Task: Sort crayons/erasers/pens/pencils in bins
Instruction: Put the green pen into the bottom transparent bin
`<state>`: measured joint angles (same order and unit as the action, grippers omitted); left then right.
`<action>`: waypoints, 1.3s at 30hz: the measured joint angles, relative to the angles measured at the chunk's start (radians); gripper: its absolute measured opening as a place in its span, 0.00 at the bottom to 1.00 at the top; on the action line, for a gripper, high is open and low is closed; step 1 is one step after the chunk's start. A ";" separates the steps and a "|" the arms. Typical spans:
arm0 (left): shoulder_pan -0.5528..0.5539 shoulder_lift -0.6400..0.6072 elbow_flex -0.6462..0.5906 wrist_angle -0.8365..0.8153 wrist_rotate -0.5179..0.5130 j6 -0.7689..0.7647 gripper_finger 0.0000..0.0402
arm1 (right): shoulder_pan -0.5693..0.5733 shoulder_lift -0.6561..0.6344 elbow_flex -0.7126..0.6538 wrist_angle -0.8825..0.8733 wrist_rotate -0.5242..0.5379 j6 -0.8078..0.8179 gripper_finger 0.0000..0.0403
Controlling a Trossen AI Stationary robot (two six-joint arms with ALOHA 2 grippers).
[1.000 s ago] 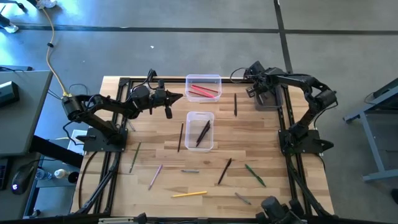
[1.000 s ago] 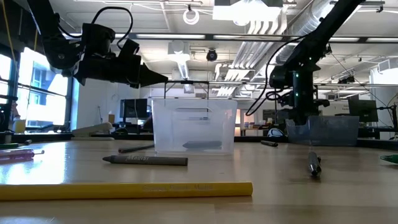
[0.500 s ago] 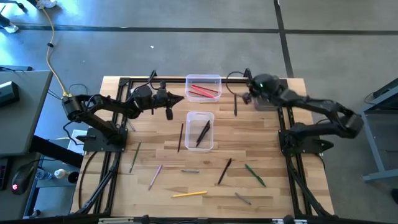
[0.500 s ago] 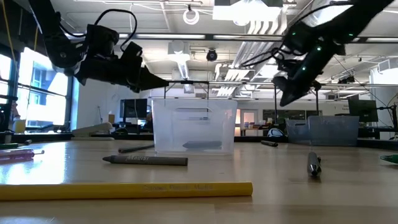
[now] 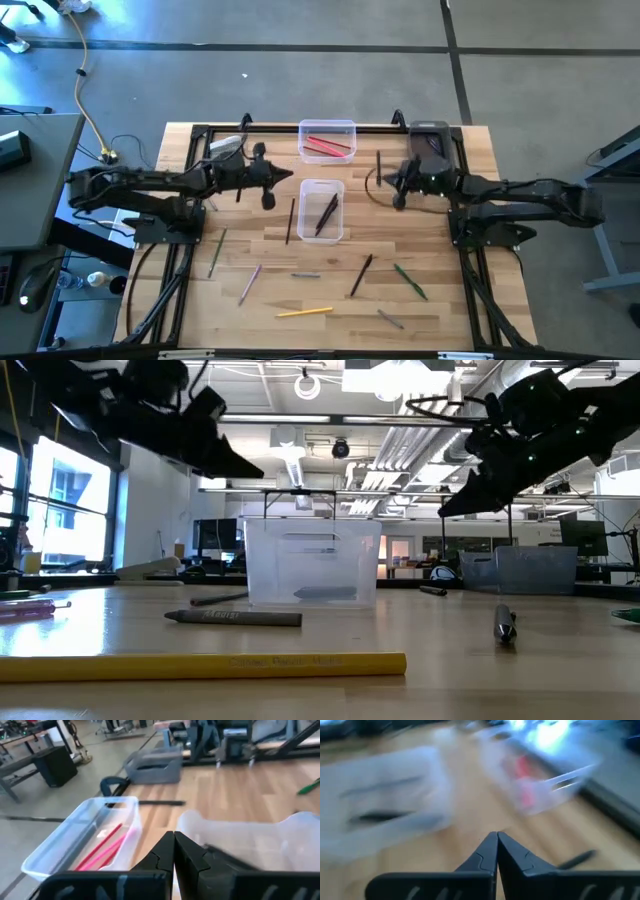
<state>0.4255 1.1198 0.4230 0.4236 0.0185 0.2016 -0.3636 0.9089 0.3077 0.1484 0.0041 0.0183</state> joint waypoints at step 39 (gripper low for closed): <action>-0.308 -0.040 -0.003 -0.062 -0.251 -0.097 0.00 | 0.835 0.654 0.705 -0.749 0.194 0.226 0.40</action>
<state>0.1177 1.0801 0.4202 0.3614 -0.2321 0.1043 0.4710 1.5634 1.0130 -0.6004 0.1986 0.2445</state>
